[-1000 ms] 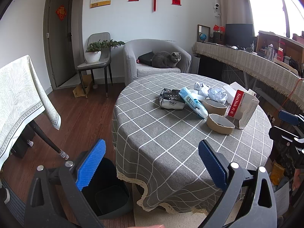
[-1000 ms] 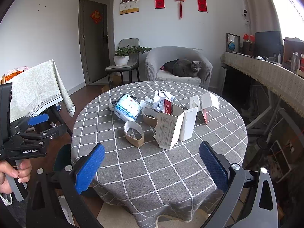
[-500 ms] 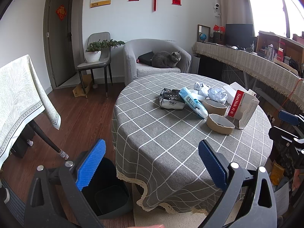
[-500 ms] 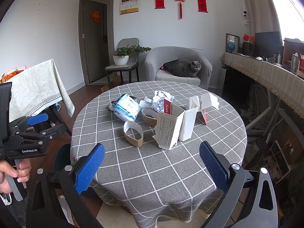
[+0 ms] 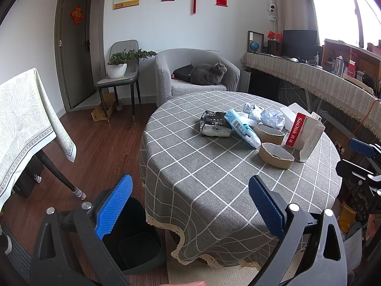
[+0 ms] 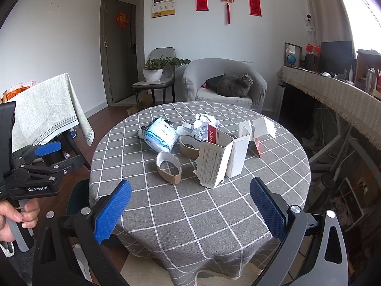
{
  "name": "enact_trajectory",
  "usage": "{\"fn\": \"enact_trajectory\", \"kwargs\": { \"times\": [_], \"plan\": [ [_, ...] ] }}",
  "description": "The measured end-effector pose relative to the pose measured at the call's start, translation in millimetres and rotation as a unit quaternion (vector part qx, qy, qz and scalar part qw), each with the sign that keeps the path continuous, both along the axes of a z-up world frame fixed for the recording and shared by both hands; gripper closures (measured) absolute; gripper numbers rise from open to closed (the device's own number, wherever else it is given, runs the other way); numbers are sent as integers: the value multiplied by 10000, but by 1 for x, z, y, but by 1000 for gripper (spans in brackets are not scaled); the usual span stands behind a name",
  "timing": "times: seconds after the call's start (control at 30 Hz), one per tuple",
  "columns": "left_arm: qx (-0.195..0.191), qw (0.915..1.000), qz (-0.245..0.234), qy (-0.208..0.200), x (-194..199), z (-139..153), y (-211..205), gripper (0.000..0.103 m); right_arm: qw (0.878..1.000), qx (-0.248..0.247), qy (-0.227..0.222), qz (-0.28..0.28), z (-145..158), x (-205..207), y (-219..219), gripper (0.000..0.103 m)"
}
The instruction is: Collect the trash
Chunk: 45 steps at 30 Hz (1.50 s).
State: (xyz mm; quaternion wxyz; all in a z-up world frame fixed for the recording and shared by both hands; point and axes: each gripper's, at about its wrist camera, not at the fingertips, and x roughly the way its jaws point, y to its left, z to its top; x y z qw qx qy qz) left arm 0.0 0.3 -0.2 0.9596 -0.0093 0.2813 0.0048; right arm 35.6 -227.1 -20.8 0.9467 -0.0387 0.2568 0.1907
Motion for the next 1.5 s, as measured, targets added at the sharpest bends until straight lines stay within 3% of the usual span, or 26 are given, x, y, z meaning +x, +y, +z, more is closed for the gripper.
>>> {"fn": "enact_trajectory", "kwargs": {
  "times": [0.77,1.07,1.3,1.5],
  "plan": [
    [-26,10000,-22,10,-1,1,0,3,10000,-1,-7,-9,-1,-1,0,3],
    [118,9990,-442,-23,5,-3,-15,4,9995,-40,183,-261,-4,6,-14,3],
    [-61,9954,-960,25,14,-3,-40,5,9992,170,188,-317,1,13,-29,3],
    [-180,9907,-1338,151,28,-9,-66,17,9987,328,200,-336,4,27,-44,3]
  ]
}}
